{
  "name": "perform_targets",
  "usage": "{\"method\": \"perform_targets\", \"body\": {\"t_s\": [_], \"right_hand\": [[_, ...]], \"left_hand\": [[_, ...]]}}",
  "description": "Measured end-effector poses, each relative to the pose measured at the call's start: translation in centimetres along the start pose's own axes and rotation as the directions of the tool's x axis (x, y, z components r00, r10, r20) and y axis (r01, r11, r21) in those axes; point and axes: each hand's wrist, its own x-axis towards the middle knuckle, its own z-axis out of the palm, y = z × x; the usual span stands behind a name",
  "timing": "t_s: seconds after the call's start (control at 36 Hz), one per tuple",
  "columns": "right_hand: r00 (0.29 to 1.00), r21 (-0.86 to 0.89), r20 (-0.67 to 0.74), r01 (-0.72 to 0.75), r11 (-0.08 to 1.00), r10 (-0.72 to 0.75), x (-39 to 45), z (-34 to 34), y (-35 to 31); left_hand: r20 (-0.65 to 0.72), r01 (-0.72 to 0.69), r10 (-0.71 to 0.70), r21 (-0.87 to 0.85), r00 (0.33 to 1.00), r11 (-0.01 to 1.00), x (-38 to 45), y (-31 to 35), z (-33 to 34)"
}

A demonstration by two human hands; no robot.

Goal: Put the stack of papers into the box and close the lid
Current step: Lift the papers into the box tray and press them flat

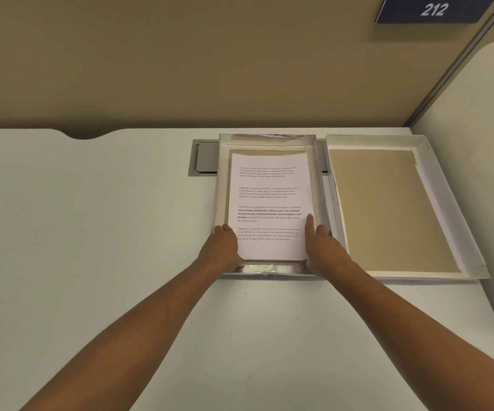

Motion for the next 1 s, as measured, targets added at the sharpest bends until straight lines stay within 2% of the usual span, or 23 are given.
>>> {"method": "perform_targets", "body": {"t_s": [0.17,0.28,0.39,0.44,0.5,0.64,0.72,0.83,1.0], "right_hand": [[0.999,0.04,-0.026,-0.022,0.999,0.023,-0.2,0.5,-0.2],[0.999,0.03,-0.032,-0.021,0.999,0.022,-0.3,0.5,-0.1],[0.997,0.062,0.08,-0.018,0.998,0.013,0.6,-0.5,0.0],[0.991,0.11,0.129,-0.035,0.993,0.021,1.2,-1.7,0.1],[0.99,0.172,0.136,-0.062,0.983,0.039,2.2,-3.0,0.1],[0.998,0.158,0.01,-0.068,0.985,0.067,5.6,-5.8,0.3],[0.995,0.242,-0.02,-0.092,0.966,0.1,8.2,-7.0,0.8],[0.993,0.31,-0.043,-0.091,0.946,0.11,11.7,-8.3,1.2],[0.99,0.265,-0.014,-0.135,0.955,0.143,15.9,-9.8,1.2]], "left_hand": [[-0.025,-0.015,0.015,0.018,1.0,1.0,-0.1,-0.2,0.1],[0.018,-0.005,0.005,0.037,1.0,0.999,0.3,0.0,0.1],[0.128,0.026,-0.035,0.071,0.991,0.997,1.4,0.8,-1.1],[0.153,0.055,-0.06,0.033,0.986,0.998,2.3,1.3,-2.5],[0.114,0.044,-0.043,-0.01,0.993,0.999,3.6,1.7,-4.0],[0.01,-0.001,0.002,-0.08,1.0,0.997,7.2,3.0,-7.2],[-0.022,0.002,-0.004,-0.116,1.0,0.993,9.3,3.5,-8.4],[-0.011,-0.003,0.001,-0.098,1.0,0.995,11.6,4.0,-9.6],[0.007,0.027,-0.027,-0.035,1.0,0.999,14.5,4.2,-11.0]]}}
